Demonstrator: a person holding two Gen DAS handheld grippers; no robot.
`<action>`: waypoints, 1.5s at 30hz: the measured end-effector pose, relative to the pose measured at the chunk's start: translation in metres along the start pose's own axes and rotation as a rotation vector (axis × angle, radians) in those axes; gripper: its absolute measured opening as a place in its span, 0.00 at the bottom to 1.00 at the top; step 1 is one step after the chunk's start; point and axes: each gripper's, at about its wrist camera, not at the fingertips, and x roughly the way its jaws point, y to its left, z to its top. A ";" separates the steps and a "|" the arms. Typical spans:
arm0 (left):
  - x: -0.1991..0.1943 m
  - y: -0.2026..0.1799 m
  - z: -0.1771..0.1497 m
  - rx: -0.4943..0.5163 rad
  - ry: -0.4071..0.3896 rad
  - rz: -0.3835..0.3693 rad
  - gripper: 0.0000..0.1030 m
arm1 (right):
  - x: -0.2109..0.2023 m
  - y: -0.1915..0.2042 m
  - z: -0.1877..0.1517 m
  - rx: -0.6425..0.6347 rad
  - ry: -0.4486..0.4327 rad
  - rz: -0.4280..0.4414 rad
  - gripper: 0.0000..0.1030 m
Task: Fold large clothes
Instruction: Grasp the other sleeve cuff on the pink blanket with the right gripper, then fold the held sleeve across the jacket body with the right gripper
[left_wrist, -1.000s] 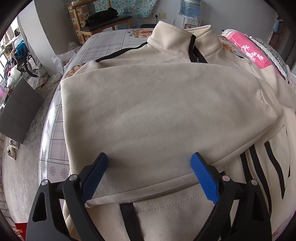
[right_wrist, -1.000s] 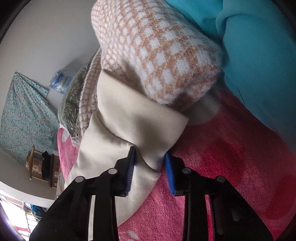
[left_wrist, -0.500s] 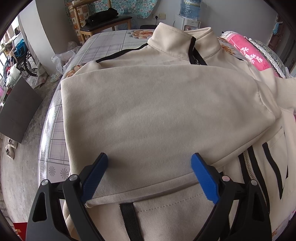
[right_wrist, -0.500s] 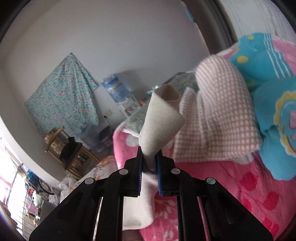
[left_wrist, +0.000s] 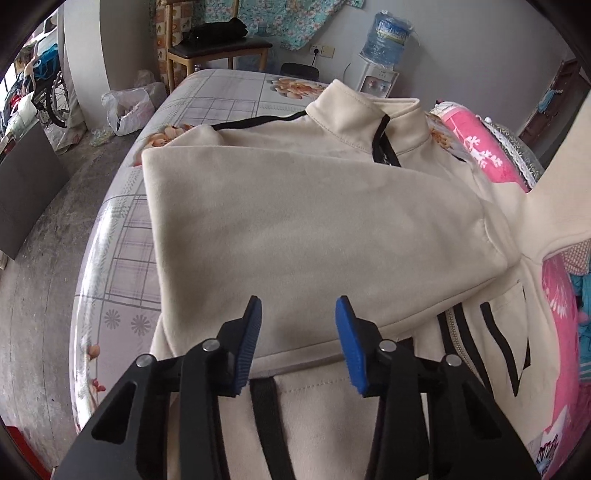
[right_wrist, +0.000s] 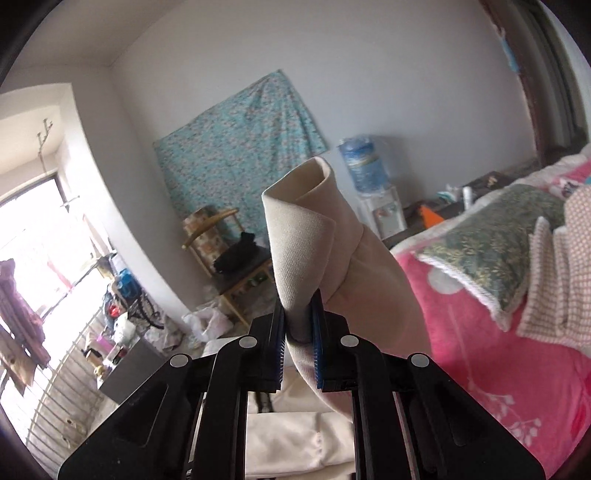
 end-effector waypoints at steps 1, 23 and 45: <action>-0.007 0.004 -0.002 -0.004 -0.008 -0.006 0.36 | 0.010 0.018 -0.006 -0.025 0.016 0.027 0.10; -0.032 0.051 0.009 -0.116 -0.019 -0.177 0.33 | 0.090 0.028 -0.213 -0.219 0.544 0.048 0.60; 0.000 0.031 0.024 -0.026 -0.053 0.149 0.02 | 0.079 -0.099 -0.194 -0.148 0.434 -0.185 0.34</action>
